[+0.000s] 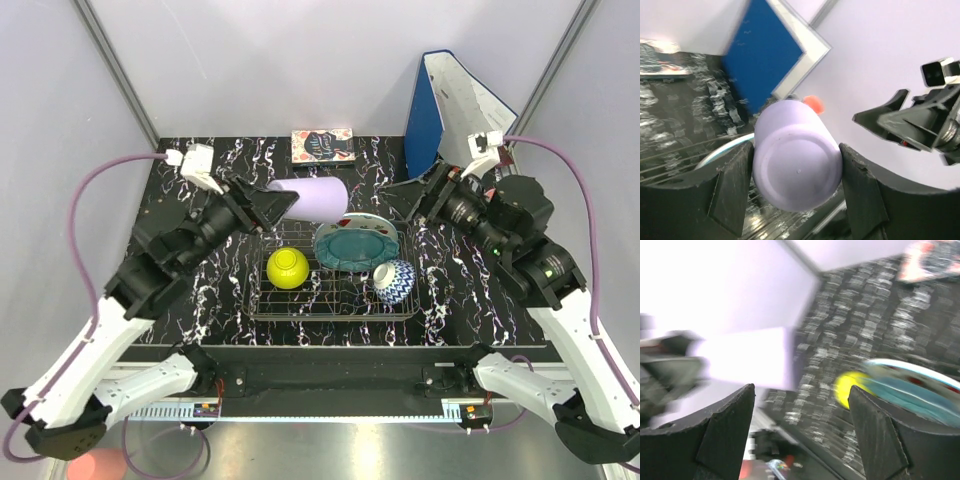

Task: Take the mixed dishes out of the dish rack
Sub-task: Pick up the cup from the dish rack.

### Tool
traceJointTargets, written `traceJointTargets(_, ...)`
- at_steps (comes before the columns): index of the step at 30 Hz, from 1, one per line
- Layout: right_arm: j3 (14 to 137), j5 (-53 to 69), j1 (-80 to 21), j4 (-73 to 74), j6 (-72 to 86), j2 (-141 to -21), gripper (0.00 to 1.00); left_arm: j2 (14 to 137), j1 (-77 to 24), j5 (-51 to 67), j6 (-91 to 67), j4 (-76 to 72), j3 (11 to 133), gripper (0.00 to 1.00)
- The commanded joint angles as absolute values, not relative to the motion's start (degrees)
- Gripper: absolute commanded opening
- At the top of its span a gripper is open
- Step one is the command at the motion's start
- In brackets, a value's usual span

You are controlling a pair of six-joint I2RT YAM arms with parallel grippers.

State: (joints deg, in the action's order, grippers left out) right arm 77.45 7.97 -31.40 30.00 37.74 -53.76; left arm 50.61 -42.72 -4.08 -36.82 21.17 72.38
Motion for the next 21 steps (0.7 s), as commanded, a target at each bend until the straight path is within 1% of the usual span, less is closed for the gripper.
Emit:
traceJointTargets(1, 76.82, 20.20, -31.82, 15.56, 43.67, -51.68, 0.83, 50.18, -36.14, 16.77, -48.76, 0.19, 64.43, 0.00)
traceJointTargets(3, 76.55, 22.05, -31.73, 14.25, 44.56, -51.85, 0.82, 50.71, -33.06, 20.89, -53.95, -6.40, 62.50, 0.00)
traceJointTargets(8, 74.71, 24.17, -31.73, 12.74, 46.58, -52.21, 0.81, 53.26, -32.43, 22.94, -58.00, -11.85, 62.58, 0.00)
traceJointTargets(16, 71.37, 24.35, -31.73, 12.39, 46.32, -51.77, 0.81, 53.17, -32.43, 22.15, -59.24, -12.22, 62.31, 0.00)
traceJointTargets(21, 71.45, 26.01, -31.73, 9.85, 46.58, -53.26, 0.80, 53.17, -32.61, 22.41, -60.38, -13.01, 61.17, 0.00)
